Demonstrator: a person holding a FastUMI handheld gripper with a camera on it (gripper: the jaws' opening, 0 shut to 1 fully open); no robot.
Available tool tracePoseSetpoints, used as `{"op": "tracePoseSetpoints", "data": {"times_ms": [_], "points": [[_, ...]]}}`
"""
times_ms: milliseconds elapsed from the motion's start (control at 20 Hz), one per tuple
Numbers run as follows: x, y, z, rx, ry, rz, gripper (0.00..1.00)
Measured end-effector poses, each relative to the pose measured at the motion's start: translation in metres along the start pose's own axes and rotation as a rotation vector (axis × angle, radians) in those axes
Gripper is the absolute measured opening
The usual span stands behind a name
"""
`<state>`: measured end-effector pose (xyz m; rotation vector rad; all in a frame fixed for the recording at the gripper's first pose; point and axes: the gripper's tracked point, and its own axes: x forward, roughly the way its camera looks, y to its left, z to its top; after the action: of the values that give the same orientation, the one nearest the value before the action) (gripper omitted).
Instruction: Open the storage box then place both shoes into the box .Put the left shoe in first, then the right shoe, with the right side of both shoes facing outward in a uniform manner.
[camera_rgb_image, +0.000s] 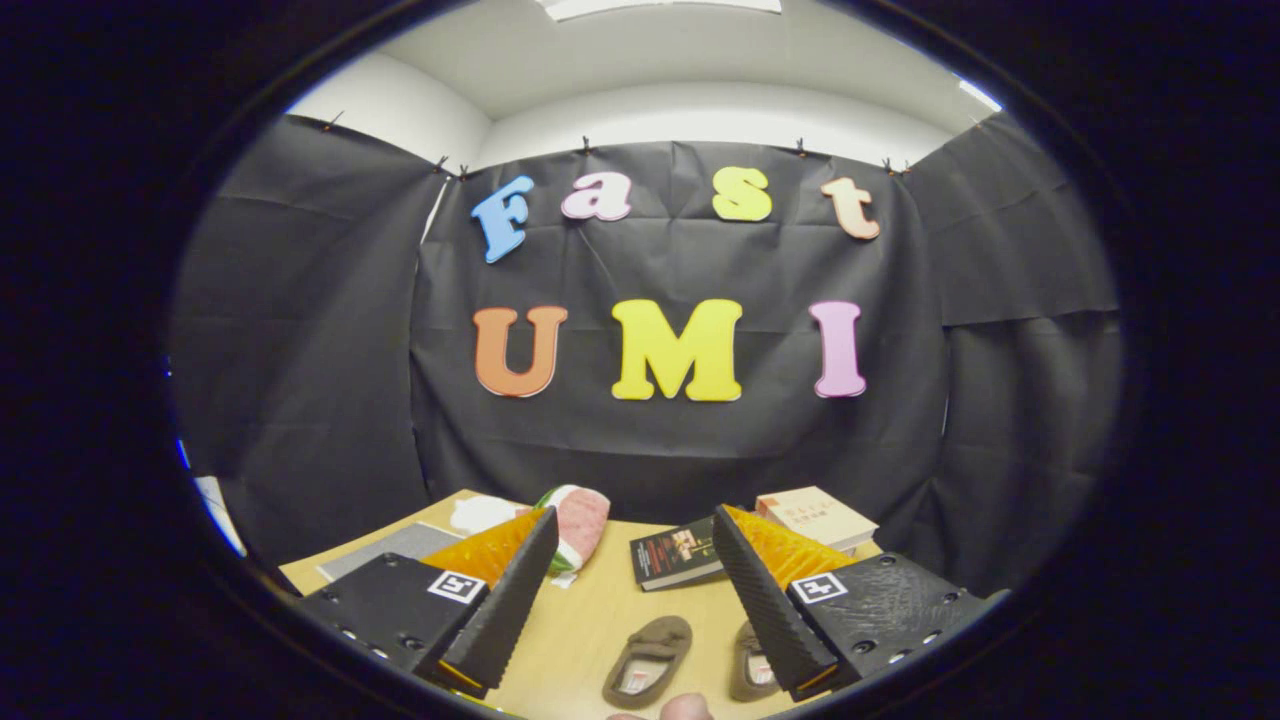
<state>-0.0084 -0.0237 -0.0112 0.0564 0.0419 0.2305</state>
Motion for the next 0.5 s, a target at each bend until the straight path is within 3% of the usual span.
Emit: {"op": "tracePoseSetpoints", "data": {"times_ms": [500], "points": [[0.042, 0.081, -0.08, 0.174, 0.18, 0.167, 0.96]]}}
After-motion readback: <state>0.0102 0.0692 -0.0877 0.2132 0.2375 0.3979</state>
